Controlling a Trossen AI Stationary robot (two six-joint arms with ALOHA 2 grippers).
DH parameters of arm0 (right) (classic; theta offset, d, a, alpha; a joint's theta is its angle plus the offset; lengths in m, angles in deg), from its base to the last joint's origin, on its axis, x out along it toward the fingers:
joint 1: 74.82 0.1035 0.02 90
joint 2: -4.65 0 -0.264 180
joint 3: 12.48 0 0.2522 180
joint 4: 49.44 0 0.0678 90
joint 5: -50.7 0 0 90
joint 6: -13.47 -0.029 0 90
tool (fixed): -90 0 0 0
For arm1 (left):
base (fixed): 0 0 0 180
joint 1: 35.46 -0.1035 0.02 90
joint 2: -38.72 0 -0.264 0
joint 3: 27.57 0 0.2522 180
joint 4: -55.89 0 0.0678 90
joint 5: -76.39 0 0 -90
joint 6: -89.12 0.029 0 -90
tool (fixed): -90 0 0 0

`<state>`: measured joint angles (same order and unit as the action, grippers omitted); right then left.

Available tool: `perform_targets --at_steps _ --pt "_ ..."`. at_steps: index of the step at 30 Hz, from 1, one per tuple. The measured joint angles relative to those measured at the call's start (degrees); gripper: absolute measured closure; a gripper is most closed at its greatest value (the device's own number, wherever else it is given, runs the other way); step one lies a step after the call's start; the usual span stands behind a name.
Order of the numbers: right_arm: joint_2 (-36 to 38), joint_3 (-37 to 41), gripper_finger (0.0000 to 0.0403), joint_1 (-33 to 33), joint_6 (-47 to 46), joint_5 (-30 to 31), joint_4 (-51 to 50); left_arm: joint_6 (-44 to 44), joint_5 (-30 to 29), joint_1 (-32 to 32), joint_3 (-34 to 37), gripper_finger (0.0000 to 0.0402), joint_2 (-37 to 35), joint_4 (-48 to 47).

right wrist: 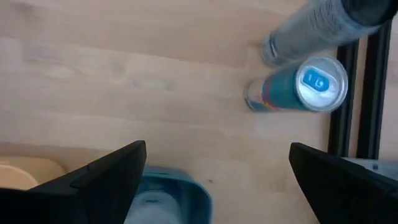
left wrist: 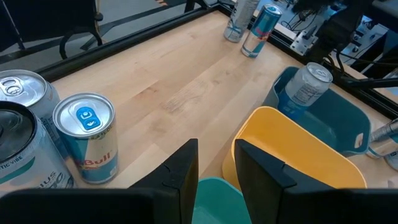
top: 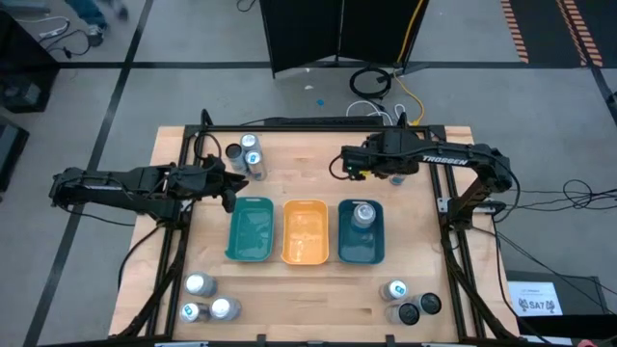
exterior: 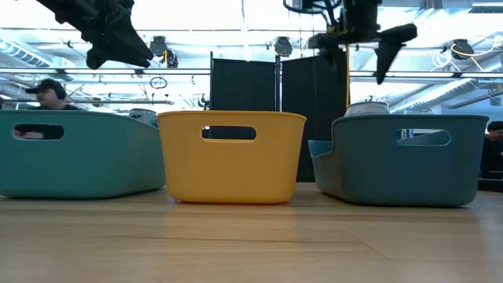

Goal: Sort soda cans
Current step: Put the top right blue can into the yellow bin

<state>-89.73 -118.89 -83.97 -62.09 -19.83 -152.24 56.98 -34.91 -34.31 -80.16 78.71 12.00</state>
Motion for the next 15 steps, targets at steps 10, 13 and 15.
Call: perform_targets --at_steps 10,13,15 --pt "9.6 13.7 0.0014 -1.9 -5.2 -0.2 -0.5 -0.1 0.0 0.0 0.0 0.0287 0.0 -0.5" --pt "13.6 17.2 0.0014 -3.2 -6.6 0.1 0.0 -0.1 0.0 0.0 0.0 0.0287 0.0 -0.4" --pt "15.9 19.5 0.0014 -4.8 -7.2 0.1 0.9 0.0 -0.4 0.0 0.0 0.0287 0.0 -0.3"
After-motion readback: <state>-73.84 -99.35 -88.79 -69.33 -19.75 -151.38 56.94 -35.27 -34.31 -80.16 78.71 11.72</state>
